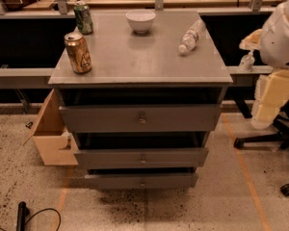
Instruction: Move water bottle near orange can
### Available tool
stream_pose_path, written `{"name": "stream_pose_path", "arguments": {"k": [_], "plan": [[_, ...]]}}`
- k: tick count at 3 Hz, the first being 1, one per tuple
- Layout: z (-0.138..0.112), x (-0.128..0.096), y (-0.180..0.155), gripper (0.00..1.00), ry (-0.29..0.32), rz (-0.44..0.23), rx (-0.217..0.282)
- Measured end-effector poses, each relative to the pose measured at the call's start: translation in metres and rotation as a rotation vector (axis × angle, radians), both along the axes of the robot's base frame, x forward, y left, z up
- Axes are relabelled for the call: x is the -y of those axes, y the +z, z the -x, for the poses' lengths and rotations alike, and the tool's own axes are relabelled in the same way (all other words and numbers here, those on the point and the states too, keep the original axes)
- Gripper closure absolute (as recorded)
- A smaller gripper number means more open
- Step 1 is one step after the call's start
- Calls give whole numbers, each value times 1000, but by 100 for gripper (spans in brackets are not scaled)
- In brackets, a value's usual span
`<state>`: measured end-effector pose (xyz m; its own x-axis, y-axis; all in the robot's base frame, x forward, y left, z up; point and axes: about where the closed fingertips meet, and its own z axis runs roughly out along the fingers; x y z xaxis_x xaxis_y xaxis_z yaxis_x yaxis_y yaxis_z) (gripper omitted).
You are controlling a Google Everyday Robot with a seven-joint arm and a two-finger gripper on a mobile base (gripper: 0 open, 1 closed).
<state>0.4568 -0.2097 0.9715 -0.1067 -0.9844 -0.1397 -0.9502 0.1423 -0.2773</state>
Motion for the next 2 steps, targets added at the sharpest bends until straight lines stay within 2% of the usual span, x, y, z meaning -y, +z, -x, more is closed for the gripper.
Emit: {"name": "stream_pose_path", "arguments": {"k": [1,2], "plan": [[-61,-8,-12,0,221,127,-11],[-123,-22,-18,0,402,164,-10]]}}
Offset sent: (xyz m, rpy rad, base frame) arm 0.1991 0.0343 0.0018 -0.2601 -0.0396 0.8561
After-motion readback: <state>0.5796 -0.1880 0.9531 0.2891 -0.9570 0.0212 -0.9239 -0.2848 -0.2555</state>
